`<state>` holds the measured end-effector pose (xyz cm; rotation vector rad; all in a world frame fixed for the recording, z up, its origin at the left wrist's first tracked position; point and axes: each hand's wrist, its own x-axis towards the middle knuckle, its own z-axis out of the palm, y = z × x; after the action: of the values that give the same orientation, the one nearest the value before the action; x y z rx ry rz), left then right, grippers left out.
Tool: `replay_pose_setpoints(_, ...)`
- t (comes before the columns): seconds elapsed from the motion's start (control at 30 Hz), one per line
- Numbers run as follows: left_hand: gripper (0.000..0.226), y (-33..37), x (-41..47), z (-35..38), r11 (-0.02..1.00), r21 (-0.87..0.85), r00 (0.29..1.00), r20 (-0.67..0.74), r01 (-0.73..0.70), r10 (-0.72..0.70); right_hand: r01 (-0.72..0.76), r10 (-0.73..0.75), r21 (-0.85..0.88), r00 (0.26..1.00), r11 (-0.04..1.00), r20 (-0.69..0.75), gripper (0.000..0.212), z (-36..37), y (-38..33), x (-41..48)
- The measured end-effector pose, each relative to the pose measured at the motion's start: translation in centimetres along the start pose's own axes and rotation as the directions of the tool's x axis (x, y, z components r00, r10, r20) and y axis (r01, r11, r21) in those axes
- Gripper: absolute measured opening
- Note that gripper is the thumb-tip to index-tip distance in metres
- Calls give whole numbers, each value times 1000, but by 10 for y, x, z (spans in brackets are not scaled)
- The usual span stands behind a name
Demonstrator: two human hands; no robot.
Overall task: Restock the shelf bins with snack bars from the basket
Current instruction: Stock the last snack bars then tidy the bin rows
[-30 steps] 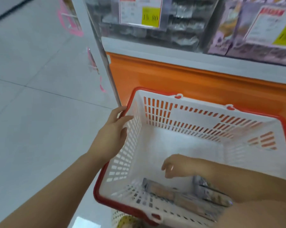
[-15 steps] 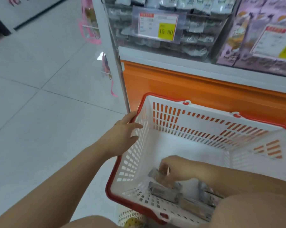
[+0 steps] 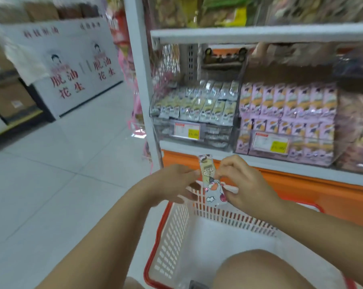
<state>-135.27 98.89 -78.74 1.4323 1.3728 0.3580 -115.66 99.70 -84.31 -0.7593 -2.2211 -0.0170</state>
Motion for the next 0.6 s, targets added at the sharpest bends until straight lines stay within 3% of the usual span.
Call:
replay_pose_setpoints(0.17, 26, 16, -7, 16, 869, -486, 984, 85, -95, 155, 30, -35, -55, 995, 998, -92, 34, -31, 4, 10)
replay_pose_setpoints(0.27, 36, 19, -1, 18, 766, -628, 983, 6, -137, 181, 70, -72, -54, 997, 996, -32, 43, -48, 6, 18)
replay_pose_setpoints(0.4, 20, 19, 10, 17, 601, -783, 987, -129, -162, 98, 87, -73, -101, 989, 991, 128, 37, -61, 4, 29)
replay_pose_setpoints(0.47, 21, 15, 15, 12, 497, -838, 970, -238, -227, 42, -109, 121, -103, 985, 989, 122, 37, -64, 4, 37)
replay_pose_setpoints(0.53, 28, 11, 21, 4, 399, -855, 928, -372, -332, -24, -361, 361, -2, 932, 932, 41, 34, -64, 3, 43)
replay_pose_setpoints(0.6, 34, 13, 26, -3, 317, -856, 892, -448, -410, -57, -486, 491, 133, 871, 864, 1, 27, -58, -2, 52)
